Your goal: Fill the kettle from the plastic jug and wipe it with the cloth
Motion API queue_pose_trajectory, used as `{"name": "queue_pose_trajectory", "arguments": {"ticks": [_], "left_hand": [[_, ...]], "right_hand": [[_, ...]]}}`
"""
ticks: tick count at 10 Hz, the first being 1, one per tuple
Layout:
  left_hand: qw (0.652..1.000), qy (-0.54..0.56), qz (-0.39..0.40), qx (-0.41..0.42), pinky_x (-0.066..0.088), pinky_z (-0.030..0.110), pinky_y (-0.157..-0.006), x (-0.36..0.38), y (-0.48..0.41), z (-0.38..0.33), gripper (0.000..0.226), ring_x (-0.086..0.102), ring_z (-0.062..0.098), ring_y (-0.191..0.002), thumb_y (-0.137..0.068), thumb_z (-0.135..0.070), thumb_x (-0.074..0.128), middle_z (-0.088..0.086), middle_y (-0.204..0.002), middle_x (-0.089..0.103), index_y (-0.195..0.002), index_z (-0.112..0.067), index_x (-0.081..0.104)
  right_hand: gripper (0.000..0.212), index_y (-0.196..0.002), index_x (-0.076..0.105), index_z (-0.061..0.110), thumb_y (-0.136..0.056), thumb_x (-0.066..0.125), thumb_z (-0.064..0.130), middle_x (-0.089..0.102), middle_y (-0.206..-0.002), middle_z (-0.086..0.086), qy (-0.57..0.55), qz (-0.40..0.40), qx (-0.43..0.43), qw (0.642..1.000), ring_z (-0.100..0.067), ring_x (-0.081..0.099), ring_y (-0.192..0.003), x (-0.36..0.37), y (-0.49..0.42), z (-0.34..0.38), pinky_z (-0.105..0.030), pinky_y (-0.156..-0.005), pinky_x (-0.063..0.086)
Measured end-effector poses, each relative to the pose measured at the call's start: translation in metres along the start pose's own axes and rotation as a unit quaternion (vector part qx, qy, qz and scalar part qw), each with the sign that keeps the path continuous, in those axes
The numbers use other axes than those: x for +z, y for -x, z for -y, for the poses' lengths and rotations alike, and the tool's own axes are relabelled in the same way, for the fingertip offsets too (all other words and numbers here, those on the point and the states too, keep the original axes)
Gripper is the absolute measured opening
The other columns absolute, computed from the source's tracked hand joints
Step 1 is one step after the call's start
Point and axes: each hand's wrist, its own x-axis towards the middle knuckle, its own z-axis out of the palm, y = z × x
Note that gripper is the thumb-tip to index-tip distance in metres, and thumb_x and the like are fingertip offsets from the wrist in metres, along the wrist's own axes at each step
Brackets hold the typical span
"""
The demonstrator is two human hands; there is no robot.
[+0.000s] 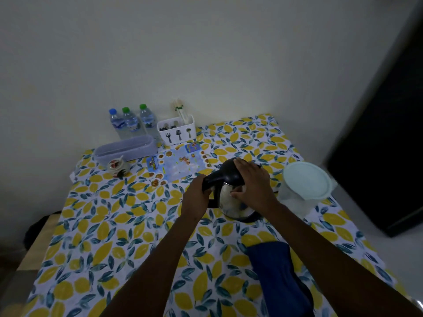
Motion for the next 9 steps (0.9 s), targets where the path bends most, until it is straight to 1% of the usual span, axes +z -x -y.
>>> {"name": "queue_pose_trajectory", "arguments": {"ticks": [1, 3, 4, 5, 6, 7, 8, 9], "left_hand": [[1.000, -0.004, 0.015, -0.003, 0.039, 0.035, -0.073, 0.021, -0.018, -0.015, 0.020, 0.056, 0.028, -0.094, -0.095, -0.012, 0.053, 0.010, -0.109, 0.061, -0.115, -0.014, 0.054], [0.999, -0.004, 0.029, -0.026, 0.047, 0.041, -0.077, 0.038, -0.029, -0.017, 0.018, 0.058, 0.028, -0.093, -0.095, -0.015, 0.052, 0.008, -0.106, 0.062, -0.113, -0.016, 0.055], [0.999, -0.009, 0.031, -0.030, 0.046, 0.038, -0.077, 0.039, -0.029, -0.011, 0.021, 0.058, 0.027, -0.095, -0.095, -0.016, 0.053, 0.007, -0.109, 0.062, -0.117, -0.017, 0.054], [0.998, -0.016, 0.050, -0.023, 0.039, 0.033, -0.076, 0.039, -0.027, -0.007, 0.023, 0.056, 0.027, -0.098, -0.096, -0.013, 0.051, 0.009, -0.113, 0.059, -0.118, -0.014, 0.052], [0.998, -0.018, 0.060, -0.017, 0.035, 0.030, -0.078, 0.039, -0.022, -0.011, 0.023, 0.054, 0.026, -0.100, -0.096, -0.011, 0.050, 0.009, -0.115, 0.057, -0.119, -0.013, 0.052], [0.998, -0.002, 0.059, -0.025, 0.034, 0.028, -0.079, 0.036, -0.019, -0.018, 0.021, 0.055, 0.027, -0.101, -0.094, -0.008, 0.051, 0.011, -0.113, 0.058, -0.115, -0.011, 0.055], [0.998, -0.006, 0.063, -0.025, 0.038, 0.030, -0.081, 0.031, -0.016, -0.021, 0.026, 0.054, 0.030, -0.109, -0.095, -0.011, 0.050, 0.011, -0.119, 0.057, -0.121, -0.012, 0.052], [0.995, -0.066, 0.070, 0.001, 0.031, 0.043, -0.110, 0.020, -0.014, -0.022, 0.051, 0.028, 0.032, -0.140, -0.099, -0.024, 0.047, 0.013, -0.152, 0.034, -0.145, -0.013, 0.031]], "right_hand": [[0.102, -0.148, 0.021, 0.024, -0.067, 0.077, 0.049, 0.028, -0.156, 0.000, -0.002, -0.003, 0.018, 1.000, -0.027, 0.022, -0.143, -0.006, -0.006, -0.027, -0.053, -0.113, 0.015], [0.101, -0.147, 0.025, 0.024, -0.065, 0.077, 0.050, 0.033, -0.154, -0.001, 0.000, 0.006, 0.026, 1.000, -0.029, 0.028, -0.141, 0.005, -0.010, -0.046, -0.053, -0.112, 0.018], [0.100, -0.146, 0.027, 0.024, -0.064, 0.077, 0.051, 0.035, -0.153, 0.000, 0.003, -0.004, 0.021, 1.000, -0.029, 0.030, -0.140, 0.009, -0.011, -0.046, -0.053, -0.111, 0.020], [0.101, -0.146, 0.028, 0.023, -0.063, 0.078, 0.051, 0.036, -0.152, -0.001, 0.005, -0.005, 0.020, 1.000, -0.029, 0.031, -0.139, 0.014, -0.008, -0.045, -0.054, -0.110, 0.023], [0.101, -0.147, 0.028, 0.021, -0.064, 0.078, 0.050, 0.035, -0.153, -0.002, 0.006, -0.006, 0.020, 1.000, -0.029, 0.031, -0.139, 0.017, -0.002, -0.047, -0.054, -0.109, 0.024], [0.101, -0.148, 0.026, 0.020, -0.065, 0.077, 0.050, 0.032, -0.154, -0.002, 0.006, 0.007, 0.022, 1.000, -0.030, 0.029, -0.141, 0.016, 0.003, -0.049, -0.055, -0.109, 0.023], [0.098, -0.149, 0.023, 0.019, -0.071, 0.071, 0.054, 0.028, -0.157, -0.002, 0.007, 0.007, 0.031, 0.999, -0.029, 0.022, -0.144, 0.014, 0.004, -0.044, -0.056, -0.110, 0.020], [0.088, -0.149, 0.021, 0.015, -0.081, 0.053, 0.062, 0.020, -0.159, -0.004, 0.038, -0.011, -0.003, 0.999, -0.028, 0.013, -0.147, 0.014, 0.001, -0.034, -0.056, -0.111, 0.020]]}}
